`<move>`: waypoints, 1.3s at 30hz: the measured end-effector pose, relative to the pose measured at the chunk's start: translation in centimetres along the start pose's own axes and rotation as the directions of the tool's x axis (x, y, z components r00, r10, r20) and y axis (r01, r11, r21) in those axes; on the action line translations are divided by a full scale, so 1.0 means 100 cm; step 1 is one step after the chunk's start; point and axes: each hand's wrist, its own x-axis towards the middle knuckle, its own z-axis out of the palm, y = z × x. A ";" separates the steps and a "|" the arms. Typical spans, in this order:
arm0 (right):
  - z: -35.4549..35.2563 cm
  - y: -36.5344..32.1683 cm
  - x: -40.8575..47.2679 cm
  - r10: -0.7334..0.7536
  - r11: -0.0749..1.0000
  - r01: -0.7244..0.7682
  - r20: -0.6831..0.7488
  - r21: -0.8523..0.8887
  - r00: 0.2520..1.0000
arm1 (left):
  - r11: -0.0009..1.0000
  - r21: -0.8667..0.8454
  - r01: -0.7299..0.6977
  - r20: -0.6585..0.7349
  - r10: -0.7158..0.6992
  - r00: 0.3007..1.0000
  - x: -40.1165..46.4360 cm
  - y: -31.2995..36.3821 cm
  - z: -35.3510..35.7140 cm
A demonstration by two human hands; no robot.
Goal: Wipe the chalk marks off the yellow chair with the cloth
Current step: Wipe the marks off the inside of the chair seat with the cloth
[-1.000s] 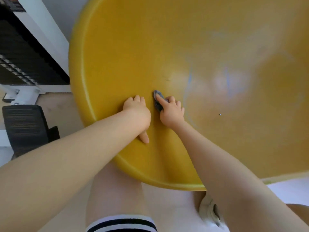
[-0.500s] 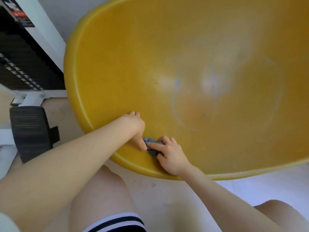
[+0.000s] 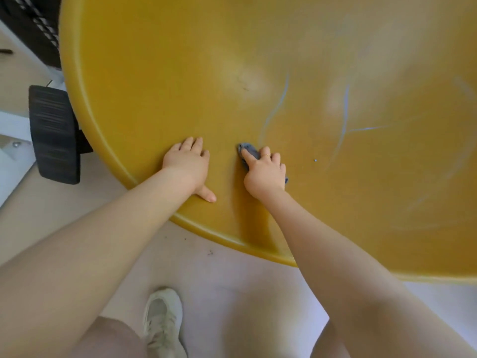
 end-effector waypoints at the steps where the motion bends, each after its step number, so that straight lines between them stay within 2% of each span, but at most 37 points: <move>1: 0.002 -0.004 -0.015 -0.081 0.997 0.080 0.007 0.014 0.997 | 1.000 -0.016 0.008 -0.002 -0.008 1.000 -0.002 0.001 0.001; 4: 0.006 -0.004 -0.067 -0.281 0.956 0.278 0.014 0.093 0.960 | 0.998 -0.060 0.014 -0.020 -0.015 1.000 -0.007 0.005 0.003; 8: 0.006 0.020 -0.097 -0.379 0.921 0.370 0.062 0.119 0.923 | 0.988 -0.154 -0.025 0.010 0.027 1.000 -0.011 0.022 0.004; 12: 0.006 0.048 -0.075 -0.306 0.952 0.306 0.076 0.003 0.949 | 0.985 -0.170 0.015 0.119 0.006 0.993 -0.009 0.043 0.005; 17: 0.001 0.075 -0.027 -0.140 0.981 0.141 0.016 -0.135 0.990 | 0.986 -0.164 0.000 0.094 0.016 0.995 -0.012 0.040 0.012; 21: -0.003 0.077 -0.011 -0.040 0.986 0.038 -0.014 -0.160 0.999 | 0.983 -0.185 0.003 0.082 0.012 0.997 -0.010 0.040 0.015; 23: -0.001 0.068 -0.025 -0.085 0.988 0.084 -0.003 -0.126 0.996 | 0.982 -0.189 0.005 0.075 0.009 0.997 -0.011 0.040 0.015; 27: 0.011 0.056 -0.088 -0.350 0.937 0.350 -0.046 -0.015 0.935 | 0.978 -0.210 0.010 0.069 0.005 0.998 -0.014 0.040 0.015; 32: 0.004 0.063 -0.097 -0.464 0.885 0.459 0.076 0.077 0.883 | 0.971 -0.239 0.022 0.063 -0.007 0.998 -0.018 0.045 0.015; 35: 0.004 0.076 -0.065 -0.430 0.902 0.432 0.043 -0.025 0.902 | 0.972 -0.234 0.011 0.070 0.005 0.998 -0.017 0.043 0.017; 39: -0.001 0.095 -0.009 -0.256 0.963 0.248 -0.078 -0.102 0.963 | 0.983 -0.182 -0.004 0.059 0.015 0.998 -0.010 0.041 0.018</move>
